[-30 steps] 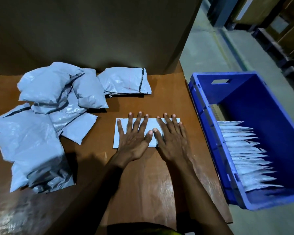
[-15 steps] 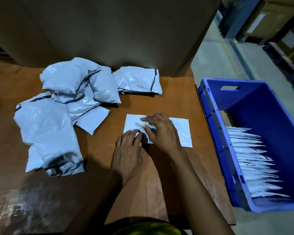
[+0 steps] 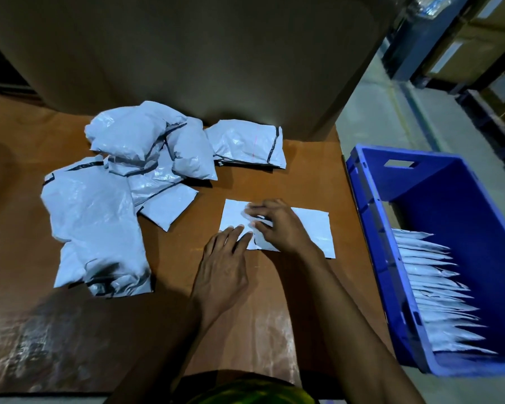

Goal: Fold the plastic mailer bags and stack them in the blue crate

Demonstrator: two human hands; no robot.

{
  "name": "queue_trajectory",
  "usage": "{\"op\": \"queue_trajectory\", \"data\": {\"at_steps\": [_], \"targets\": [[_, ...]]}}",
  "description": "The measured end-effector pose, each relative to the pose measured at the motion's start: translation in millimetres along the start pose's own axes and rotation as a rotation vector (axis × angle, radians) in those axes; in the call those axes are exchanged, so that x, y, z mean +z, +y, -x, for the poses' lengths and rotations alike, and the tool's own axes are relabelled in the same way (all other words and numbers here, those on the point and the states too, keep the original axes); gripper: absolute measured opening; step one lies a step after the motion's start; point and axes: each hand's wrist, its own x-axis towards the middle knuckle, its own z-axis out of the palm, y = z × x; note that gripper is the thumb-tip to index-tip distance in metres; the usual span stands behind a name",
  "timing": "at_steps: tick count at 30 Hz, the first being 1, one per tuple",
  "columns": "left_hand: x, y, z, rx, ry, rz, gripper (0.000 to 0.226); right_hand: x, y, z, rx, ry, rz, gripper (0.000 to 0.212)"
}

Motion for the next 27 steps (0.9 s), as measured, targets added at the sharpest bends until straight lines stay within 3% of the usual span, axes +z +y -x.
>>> {"op": "queue_trajectory", "data": {"at_steps": [5,10,12,16,18,20,23,27], "targets": [[-0.7,1.5,1.4,-0.012,0.009,0.005,0.051,5.6,-24.3,66.3,0.227,0.343,0.114,0.017],[-22.1,24.2,-30.0,0.078,0.056,-0.042,0.043,8.9,-15.1,77.2,0.284,0.344,-0.151,0.018],[-26.1,34.5,-52.3,0.120,-0.015,-0.062,0.045,7.5,-12.6,77.5,0.285,0.348,-0.212,0.021],[-13.1,31.5,-61.2,0.119,-0.142,-0.221,0.046,-2.8,-20.9,85.5,0.400,0.407,-0.466,0.050],[-8.7,31.6,-56.5,0.128,-0.137,-0.264,0.048,-14.8,-15.0,85.3,0.425,0.396,-0.482,0.051],[-10.3,35.6,-58.2,0.114,-0.141,-0.256,0.051,-26.9,-4.9,78.5,0.389,0.373,-0.378,0.040],[-20.1,40.2,-61.5,0.104,-0.192,-0.185,0.049,-32.6,13.2,64.5,0.298,0.357,-0.033,0.026],[-28.2,54.2,-77.2,0.117,-0.141,-0.118,0.048,-11.2,15.3,63.1,0.403,0.414,0.167,0.028]]}}
